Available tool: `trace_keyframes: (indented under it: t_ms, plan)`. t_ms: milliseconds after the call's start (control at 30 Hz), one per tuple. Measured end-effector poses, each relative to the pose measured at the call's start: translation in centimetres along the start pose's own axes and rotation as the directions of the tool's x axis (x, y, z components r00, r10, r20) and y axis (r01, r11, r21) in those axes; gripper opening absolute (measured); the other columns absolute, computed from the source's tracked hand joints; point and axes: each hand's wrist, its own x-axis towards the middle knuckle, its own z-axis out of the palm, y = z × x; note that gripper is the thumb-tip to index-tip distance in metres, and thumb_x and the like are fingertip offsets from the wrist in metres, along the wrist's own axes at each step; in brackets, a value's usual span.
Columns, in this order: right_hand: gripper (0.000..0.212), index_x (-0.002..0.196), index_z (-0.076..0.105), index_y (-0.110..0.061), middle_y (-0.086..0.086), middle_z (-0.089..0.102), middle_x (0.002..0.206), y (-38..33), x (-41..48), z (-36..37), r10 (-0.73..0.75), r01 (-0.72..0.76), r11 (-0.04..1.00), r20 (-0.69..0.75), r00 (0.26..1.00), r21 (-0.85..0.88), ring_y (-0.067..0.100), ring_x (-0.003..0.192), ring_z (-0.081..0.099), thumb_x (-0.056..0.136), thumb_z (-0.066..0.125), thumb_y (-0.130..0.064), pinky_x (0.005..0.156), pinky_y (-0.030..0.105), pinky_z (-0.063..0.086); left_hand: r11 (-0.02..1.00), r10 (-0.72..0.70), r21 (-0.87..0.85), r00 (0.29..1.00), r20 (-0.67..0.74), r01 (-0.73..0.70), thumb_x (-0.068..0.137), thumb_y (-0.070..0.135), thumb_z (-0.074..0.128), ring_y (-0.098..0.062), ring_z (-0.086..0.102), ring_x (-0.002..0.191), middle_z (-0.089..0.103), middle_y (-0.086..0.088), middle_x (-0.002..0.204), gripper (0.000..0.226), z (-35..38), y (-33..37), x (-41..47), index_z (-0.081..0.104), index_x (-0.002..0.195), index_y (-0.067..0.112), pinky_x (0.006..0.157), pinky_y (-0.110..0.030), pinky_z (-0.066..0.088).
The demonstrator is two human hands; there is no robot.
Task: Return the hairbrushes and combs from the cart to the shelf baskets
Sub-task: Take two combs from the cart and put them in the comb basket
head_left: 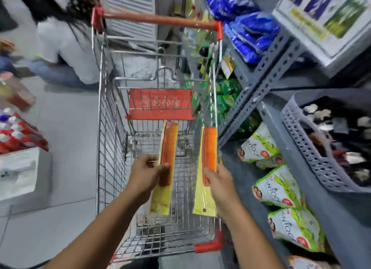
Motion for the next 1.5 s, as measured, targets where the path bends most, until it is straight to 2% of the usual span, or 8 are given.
trace_keyframes:
  t_ms: [133,400,667,833,1133,1300,1433,1500]
  plan:
    - [0.016,0.093,0.062,0.004,0.008,0.055,0.078,-2.3,-3.9,-4.6,-0.072,0.081,0.990,-0.081,0.994,0.115,0.019,0.072,0.049,0.091,0.049,-0.005,0.062,0.031,0.039,0.997,0.078,-0.011,0.994,0.082,-0.078,0.077,0.001,0.073,-0.028,0.063,0.075,0.065,-0.029,0.096,0.027,3.4,3.5,-2.9,0.064,0.102,-0.004,0.067,-0.040,0.052]
    - [0.014,0.089,0.066,-0.007,0.010,0.059,0.079,-3.6,-11.2,-13.2,-0.099,0.199,0.927,-0.304,0.947,0.319,0.021,0.074,0.052,0.091,0.052,-0.007,0.070,0.035,0.042,0.987,0.158,-0.081,0.895,0.418,-0.136,0.080,-0.007,0.065,-0.013,0.061,0.044,0.067,-0.001,0.056,0.016,12.8,8.8,-10.6,0.064,0.079,0.008,0.041,-0.024,0.049]
    - [0.014,0.089,0.067,-0.006,0.012,0.062,0.076,-2.0,-18.9,-20.6,-0.051,0.322,0.847,-0.539,0.841,0.423,0.024,0.071,0.055,0.092,0.054,-0.009,0.067,0.037,0.050,0.990,0.083,0.024,0.732,0.676,-0.136,0.082,-0.004,0.065,-0.018,0.061,0.043,0.063,-0.014,0.065,0.005,20.9,9.1,-17.8,0.066,0.085,0.000,0.039,-0.026,0.049]
    - [0.018,0.084,0.070,-0.016,-0.001,0.068,0.074,0.3,-24.0,-24.5,-0.042,0.375,0.857,-0.679,0.733,0.352,0.014,0.072,0.059,0.092,0.054,-0.012,0.069,0.029,0.046,0.984,-0.010,0.114,0.606,0.795,-0.134,0.082,0.001,0.067,-0.020,0.063,0.047,0.067,-0.009,0.060,0.009,25.8,7.0,-21.8,0.070,0.078,0.008,0.057,-0.045,0.058]
    - [0.023,0.073,0.060,-0.023,-0.010,0.068,0.073,5.1,-33.1,-31.7,0.075,0.400,0.859,-0.852,0.518,0.319,0.001,0.070,0.064,0.092,0.057,-0.012,0.072,0.020,0.046,0.968,-0.100,0.190,0.442,0.891,-0.164,0.080,-0.003,0.068,-0.020,0.064,0.052,0.070,-0.014,0.072,0.007,33.9,1.8,-31.3,0.069,0.085,0.001,0.050,-0.026,0.051]
    - [0.019,0.094,0.070,-0.016,0.003,0.070,0.108,9.4,-36.7,-35.9,0.094,0.324,0.913,-0.898,0.429,0.250,0.014,0.099,0.063,0.083,0.064,-0.031,0.085,0.020,0.049,0.930,-0.134,0.232,0.323,0.937,-0.286,0.077,0.002,0.074,-0.023,0.062,0.062,0.071,-0.013,0.074,0.009,38.0,-1.9,-37.0,0.070,0.085,0.002,0.065,-0.035,0.051]
    - [0.016,0.097,0.067,-0.005,-0.006,0.054,0.075,11.2,-40.6,-38.5,0.051,0.275,0.948,-0.929,0.367,0.161,0.000,0.069,0.060,0.093,0.051,-0.003,0.064,0.013,0.045,0.899,-0.172,0.290,0.345,0.923,-0.327,0.064,0.009,0.083,-0.030,0.065,0.075,0.070,-0.019,0.085,0.026,41.4,-5.3,-41.5,0.063,0.082,0.006,0.076,-0.047,0.056]
    - [0.019,0.105,0.066,-0.009,0.001,0.058,0.091,12.3,-41.5,-39.8,0.057,0.186,0.974,-0.938,0.341,0.127,0.012,0.104,0.058,0.094,0.051,-0.007,0.086,0.028,0.046,0.876,-0.198,0.331,0.363,0.911,-0.352,0.057,0.017,0.085,-0.037,0.069,0.082,0.072,-0.022,0.091,0.033,42.7,-6.9,-42.9,0.062,0.081,0.011,0.073,-0.052,0.058]
